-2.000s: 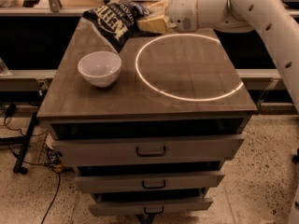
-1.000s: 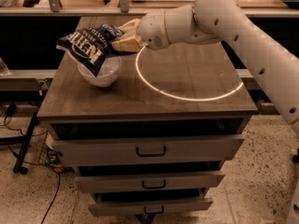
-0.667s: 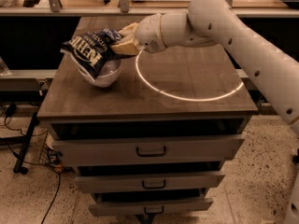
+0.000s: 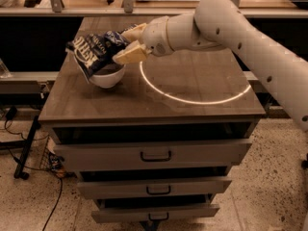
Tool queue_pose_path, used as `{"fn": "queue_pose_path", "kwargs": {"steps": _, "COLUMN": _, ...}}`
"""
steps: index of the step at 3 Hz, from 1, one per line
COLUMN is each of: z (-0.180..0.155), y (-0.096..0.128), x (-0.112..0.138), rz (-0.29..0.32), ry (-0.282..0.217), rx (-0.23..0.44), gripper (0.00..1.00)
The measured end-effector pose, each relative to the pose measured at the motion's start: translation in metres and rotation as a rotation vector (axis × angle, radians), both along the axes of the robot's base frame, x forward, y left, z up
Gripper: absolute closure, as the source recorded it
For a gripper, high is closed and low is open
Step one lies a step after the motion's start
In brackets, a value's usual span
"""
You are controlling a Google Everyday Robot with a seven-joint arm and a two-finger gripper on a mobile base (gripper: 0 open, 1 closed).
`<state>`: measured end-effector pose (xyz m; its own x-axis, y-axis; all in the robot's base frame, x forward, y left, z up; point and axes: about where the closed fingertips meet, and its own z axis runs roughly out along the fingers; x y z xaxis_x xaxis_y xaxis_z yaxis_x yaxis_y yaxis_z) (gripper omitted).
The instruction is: Place blue chip bag into white bowl
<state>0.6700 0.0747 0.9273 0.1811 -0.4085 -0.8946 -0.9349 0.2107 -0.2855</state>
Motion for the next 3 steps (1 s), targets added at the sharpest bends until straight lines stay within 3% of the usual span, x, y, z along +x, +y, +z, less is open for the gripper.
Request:
{"fn": "queue_pose_path", "kwargs": {"steps": 1, "z": 0.01, "y": -0.004, "x": -0.002, "rz": -0.01, "ry": -0.016, "rx": 0.015, "gripper": 0.0}}
{"fn": "queue_pose_path", "kwargs": {"steps": 2, "z": 0.039, "y": -0.015, "x": -0.007, "rz": -0.006, "ry": -0.059, "rx": 0.051, "gripper": 0.0}}
{"fn": "queue_pose_path", "kwargs": {"steps": 3, "z": 0.075, "y": -0.058, "x": 0.009, "rz": -0.07, "ry": -0.116, "rx": 0.074, "gripper": 0.0}}
